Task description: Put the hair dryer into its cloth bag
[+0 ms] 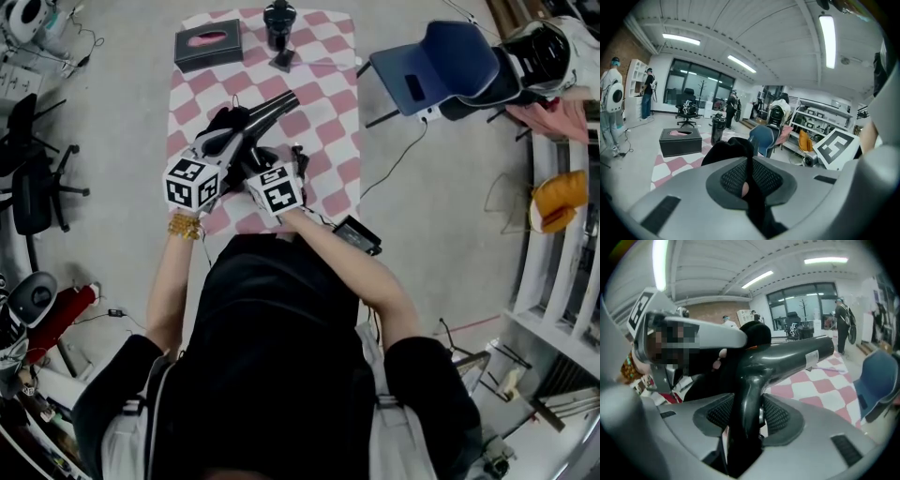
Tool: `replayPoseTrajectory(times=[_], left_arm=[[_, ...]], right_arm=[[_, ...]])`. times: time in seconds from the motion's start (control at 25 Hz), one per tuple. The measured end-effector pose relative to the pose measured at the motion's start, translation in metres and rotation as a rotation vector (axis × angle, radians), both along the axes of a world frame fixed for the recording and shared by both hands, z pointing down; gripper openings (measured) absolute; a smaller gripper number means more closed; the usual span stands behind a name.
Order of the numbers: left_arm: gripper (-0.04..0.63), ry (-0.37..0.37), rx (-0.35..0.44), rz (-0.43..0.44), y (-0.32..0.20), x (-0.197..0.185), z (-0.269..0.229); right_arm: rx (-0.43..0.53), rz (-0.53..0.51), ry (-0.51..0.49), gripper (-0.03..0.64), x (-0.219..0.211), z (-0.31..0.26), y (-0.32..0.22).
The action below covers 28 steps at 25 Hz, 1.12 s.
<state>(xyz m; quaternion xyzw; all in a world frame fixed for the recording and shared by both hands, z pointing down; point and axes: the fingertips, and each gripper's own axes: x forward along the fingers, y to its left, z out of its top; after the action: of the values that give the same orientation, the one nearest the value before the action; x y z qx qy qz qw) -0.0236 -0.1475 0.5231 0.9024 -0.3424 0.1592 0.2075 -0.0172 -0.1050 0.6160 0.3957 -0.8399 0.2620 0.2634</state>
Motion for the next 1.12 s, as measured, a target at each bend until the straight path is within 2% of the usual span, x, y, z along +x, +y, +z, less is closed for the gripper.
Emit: replayPoseTrajectory(times=[0.12,0.2,0.28,0.36,0.52,0.64,0.68,0.76,0.84,0.88,0.96,1.12], left_arm=[[0.038,-0.06,0.019,0.116,0.017,0.016,0.001],[0.038,-0.072,0.031,0.222,0.035,0.03,0.003],[0.038,-0.057,-0.001,0.312,0.054,0.038,0.009],[0.038,-0.035,-0.044,0.35,0.066,0.037,0.018],[0.052,0.064,-0.064,0.248,0.065,0.017,0.022],[0.125,0.118,-0.071,0.202,0.072,0.0,0.023],[0.136,0.106,-0.078,0.188,0.076,-0.008,0.028],[0.138,0.035,-0.098,0.146,0.08,-0.029,0.048],[0.138,-0.037,-0.123,0.11,0.082,-0.044,0.071],[0.138,-0.05,-0.135,0.097,0.083,-0.048,0.079],[0.138,-0.028,-0.145,0.071,0.083,-0.045,0.083],[0.137,0.035,-0.068,0.035,0.07,-0.026,0.054]], right_arm=[[0.071,-0.098,0.197,0.193,0.0,0.005,0.006],[0.12,-0.144,0.291,0.193,0.003,0.011,0.005],[0.111,-0.161,0.33,0.194,0.008,0.022,0.005],[0.046,-0.16,0.275,0.194,0.015,0.036,0.007],[-0.159,-0.09,-0.017,0.194,0.018,0.048,0.019],[-0.24,-0.01,-0.067,0.193,0.028,0.057,0.019],[-0.257,0.007,-0.076,0.193,0.031,0.06,0.018],[-0.297,0.036,-0.121,0.195,0.034,0.063,0.017],[-0.339,0.052,-0.199,0.195,0.034,0.058,0.018],[-0.353,0.046,-0.235,0.193,0.032,0.054,0.019],[-0.349,-0.005,-0.229,0.193,0.028,0.048,0.026],[-0.24,-0.134,0.0,0.194,0.026,0.042,0.043]])
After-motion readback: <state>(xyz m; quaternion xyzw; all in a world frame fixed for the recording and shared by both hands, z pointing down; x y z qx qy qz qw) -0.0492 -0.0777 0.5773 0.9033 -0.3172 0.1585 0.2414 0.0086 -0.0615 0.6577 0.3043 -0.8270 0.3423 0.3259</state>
